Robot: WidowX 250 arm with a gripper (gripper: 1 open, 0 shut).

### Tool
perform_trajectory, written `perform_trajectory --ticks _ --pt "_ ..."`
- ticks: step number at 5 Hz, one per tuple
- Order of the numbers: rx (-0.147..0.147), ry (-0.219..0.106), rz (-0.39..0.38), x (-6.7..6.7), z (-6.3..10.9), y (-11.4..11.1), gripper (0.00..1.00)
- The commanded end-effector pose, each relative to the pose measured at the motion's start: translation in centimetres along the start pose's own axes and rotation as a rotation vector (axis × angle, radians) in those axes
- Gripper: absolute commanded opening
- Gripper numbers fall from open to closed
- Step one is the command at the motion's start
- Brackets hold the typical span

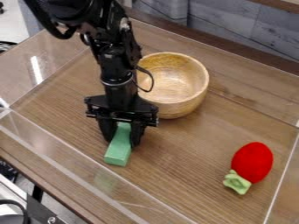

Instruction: Put the green stick in the brown bowl

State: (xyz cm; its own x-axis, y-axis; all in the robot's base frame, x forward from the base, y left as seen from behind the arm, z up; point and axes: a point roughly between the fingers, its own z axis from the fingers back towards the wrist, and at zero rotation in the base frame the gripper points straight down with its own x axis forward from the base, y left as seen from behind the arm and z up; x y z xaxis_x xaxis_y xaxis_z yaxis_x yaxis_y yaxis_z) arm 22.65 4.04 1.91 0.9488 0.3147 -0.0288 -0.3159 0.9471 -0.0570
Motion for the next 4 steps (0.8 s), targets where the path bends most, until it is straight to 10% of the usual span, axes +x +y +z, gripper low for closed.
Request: perform_trajectory --ticks 1,4 --pt "-0.007 -0.004 -0.082 0.6 0.1 -0.7 0.0" --pt "-0.027 -0.011 -0.081 -0.1 0.1 -1.9 0.0"
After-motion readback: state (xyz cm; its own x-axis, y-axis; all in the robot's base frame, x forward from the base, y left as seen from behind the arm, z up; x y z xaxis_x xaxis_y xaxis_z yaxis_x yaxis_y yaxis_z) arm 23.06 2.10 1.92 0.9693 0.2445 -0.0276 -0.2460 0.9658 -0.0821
